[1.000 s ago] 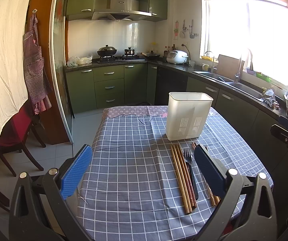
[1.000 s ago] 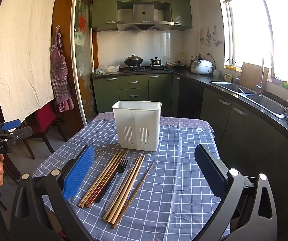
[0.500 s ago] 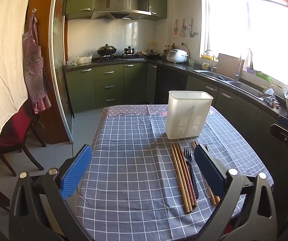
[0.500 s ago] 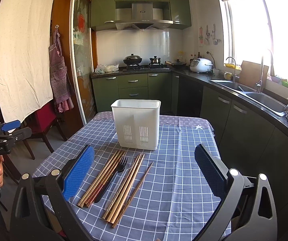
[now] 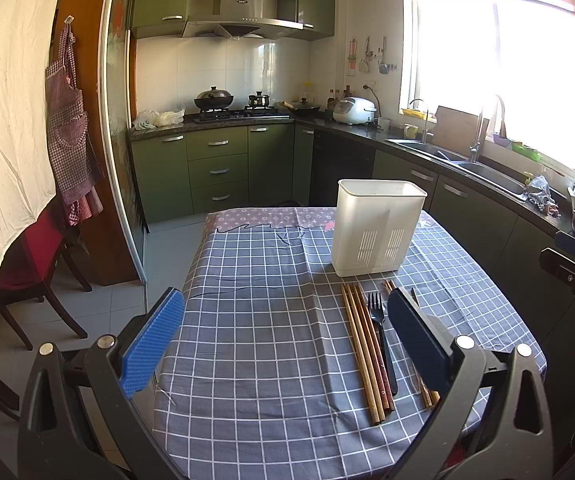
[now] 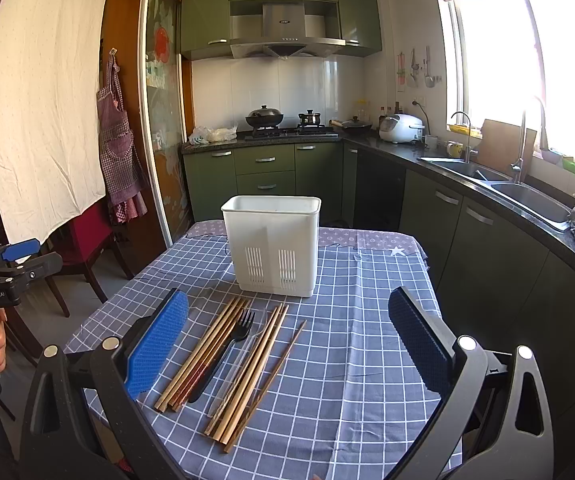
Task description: Organize utensils
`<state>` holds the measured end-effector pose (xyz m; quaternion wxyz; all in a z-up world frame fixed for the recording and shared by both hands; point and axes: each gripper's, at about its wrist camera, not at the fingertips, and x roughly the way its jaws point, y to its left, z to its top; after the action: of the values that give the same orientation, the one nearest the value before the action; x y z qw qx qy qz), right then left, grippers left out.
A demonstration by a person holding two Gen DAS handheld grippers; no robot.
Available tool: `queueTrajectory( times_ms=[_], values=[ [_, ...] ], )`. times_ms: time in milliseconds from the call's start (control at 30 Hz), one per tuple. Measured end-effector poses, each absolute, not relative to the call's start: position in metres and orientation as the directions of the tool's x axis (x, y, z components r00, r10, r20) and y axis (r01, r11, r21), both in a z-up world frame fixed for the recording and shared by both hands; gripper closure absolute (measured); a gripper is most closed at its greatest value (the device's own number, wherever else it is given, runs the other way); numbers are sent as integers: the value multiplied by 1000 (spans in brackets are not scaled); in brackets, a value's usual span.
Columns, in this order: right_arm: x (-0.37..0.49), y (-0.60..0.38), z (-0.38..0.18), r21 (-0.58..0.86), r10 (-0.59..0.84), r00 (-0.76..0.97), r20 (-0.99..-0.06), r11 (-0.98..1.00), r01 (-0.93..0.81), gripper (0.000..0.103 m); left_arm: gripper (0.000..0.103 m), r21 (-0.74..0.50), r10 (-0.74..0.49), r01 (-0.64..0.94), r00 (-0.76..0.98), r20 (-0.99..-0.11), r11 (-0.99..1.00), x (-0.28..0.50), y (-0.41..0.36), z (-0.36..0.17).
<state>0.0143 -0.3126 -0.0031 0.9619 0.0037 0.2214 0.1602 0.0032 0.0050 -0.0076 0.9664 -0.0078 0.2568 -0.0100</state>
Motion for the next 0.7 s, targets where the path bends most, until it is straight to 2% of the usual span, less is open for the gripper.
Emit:
queueTrajectory(
  times_ms=[533, 700],
  values=[
    [16, -313, -6, 79, 306, 849, -430, 950, -302, 4, 6, -19, -22, 15, 866, -499, 1000, 3, 6, -10],
    [25, -311, -10, 68, 295, 837, -461, 952, -299, 4, 6, 3, -23, 29, 849, -528, 1000, 16, 2, -16]
  ],
)
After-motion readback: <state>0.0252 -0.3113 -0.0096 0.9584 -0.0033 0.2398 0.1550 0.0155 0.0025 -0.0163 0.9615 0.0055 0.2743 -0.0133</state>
